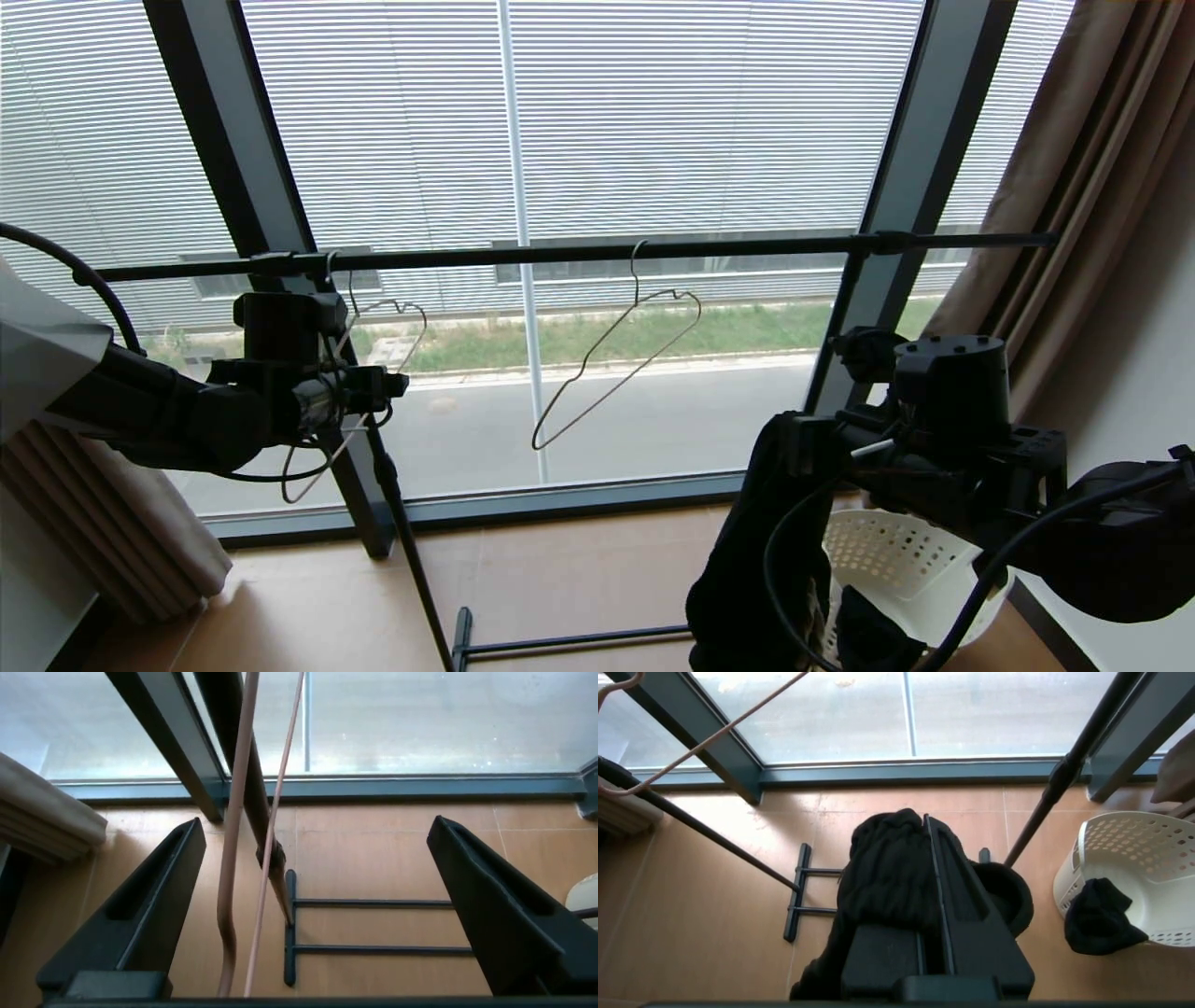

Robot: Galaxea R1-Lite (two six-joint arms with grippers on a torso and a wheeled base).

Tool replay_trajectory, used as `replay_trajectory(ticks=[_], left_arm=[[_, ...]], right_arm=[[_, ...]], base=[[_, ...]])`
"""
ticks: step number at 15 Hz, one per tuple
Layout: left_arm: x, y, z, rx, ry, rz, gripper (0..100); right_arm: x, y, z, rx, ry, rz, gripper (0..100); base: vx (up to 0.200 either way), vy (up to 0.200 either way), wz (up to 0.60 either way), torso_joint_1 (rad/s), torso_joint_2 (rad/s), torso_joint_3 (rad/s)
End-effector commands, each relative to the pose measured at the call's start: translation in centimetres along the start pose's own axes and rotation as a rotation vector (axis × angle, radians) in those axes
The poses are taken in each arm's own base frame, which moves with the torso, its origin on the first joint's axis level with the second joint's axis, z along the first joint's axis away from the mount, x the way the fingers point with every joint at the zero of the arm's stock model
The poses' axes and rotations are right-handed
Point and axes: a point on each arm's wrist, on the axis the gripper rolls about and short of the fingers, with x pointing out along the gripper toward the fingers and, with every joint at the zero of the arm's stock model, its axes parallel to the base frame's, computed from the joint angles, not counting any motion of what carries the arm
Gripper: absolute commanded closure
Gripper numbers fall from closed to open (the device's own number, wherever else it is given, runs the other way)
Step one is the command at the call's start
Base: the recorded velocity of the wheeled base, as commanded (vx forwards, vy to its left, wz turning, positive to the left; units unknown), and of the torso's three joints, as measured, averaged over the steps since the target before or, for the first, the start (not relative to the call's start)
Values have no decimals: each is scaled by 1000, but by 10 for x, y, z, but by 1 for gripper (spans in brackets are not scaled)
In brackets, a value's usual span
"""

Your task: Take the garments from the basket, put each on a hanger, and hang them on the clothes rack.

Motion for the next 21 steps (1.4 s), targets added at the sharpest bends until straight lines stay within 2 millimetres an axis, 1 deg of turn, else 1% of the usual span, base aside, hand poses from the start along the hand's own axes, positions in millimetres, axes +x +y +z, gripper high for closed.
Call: replay_trajectory(ticks=[1,5,7,9,10,17,21], left_arm=[[1,1,0,-2,1,4,0],[1,7,1,-10,-3,18,0],[2,12,0,-15,4,27,0],[2,11,-5,-11,20,27,0],[2,11,-6,-8,22,24,100],[-1,4,-4,0,13,9,100],[-21,-16,10,16,-42,-45,100]], right_arm=[[0,0,0,0,-1,1,100],[-1,0,1,1,-2,1,100],[-1,0,0,1,-2,1,100],[0,0,0,1,-2,1,100],[0,0,0,0,-1,1,100],[0,0,0,1,-2,1,100],[0,0,0,0,-1,1,100]], base=[[0,0,0,0,0,0],[0,0,0,0,0,0],[0,0,0,0,0,0],[0,0,0,0,0,0],[0,0,0,0,0,0],[0,0,0,0,0,0],[0,0,0,0,0,0]])
